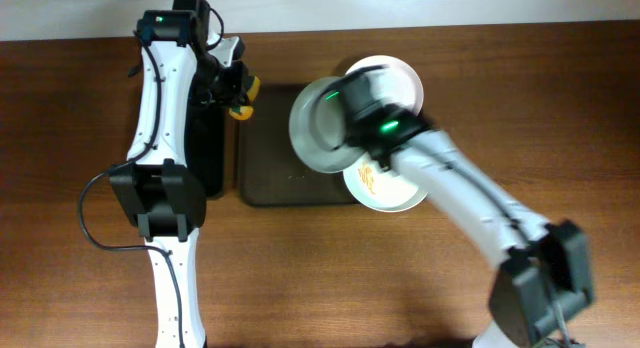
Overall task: Clean dirty plates on tray and stack at the side
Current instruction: 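Lift the cleaned plate with right gripper and carry it right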
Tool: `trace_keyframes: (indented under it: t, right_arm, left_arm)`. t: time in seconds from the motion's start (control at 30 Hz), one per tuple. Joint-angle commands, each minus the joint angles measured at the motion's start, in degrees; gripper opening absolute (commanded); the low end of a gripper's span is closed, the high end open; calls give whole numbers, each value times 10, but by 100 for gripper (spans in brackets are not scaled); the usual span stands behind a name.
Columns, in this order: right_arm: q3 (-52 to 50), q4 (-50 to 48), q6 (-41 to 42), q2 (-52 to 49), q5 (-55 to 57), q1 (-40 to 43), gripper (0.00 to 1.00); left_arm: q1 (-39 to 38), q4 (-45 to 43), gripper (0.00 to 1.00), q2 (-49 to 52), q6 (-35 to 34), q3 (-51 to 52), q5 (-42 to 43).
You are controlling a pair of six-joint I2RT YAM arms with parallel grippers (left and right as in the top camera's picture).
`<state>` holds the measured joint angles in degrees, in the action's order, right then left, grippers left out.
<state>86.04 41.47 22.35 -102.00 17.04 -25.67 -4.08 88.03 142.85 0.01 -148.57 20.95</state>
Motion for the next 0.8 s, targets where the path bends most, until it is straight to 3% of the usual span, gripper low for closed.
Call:
trace_keyframes:
  t: [0.0,0.23,0.4,0.57,0.77]
  right_arm:
    - [2,29,8,44,-246,112,4]
    - [1,120,-9,64,-278,299,4]
    - [-26,126,-12,60,-269,420,4]
    - [-81,91,-24,47,-220,486,4]
    - [-170,-48,-24,37,-209,513,4]
  left_arm:
    - [-16,-1,1,-2,11,-4,0]
    - [-23,-1,1,-2,11,-4,0]
    - [-23,-1,1,-2,11,-4,0]
    - [-23,-5,1,-2,11,-4,0]
    - [-23,-10,1,-2,11,-4,0]
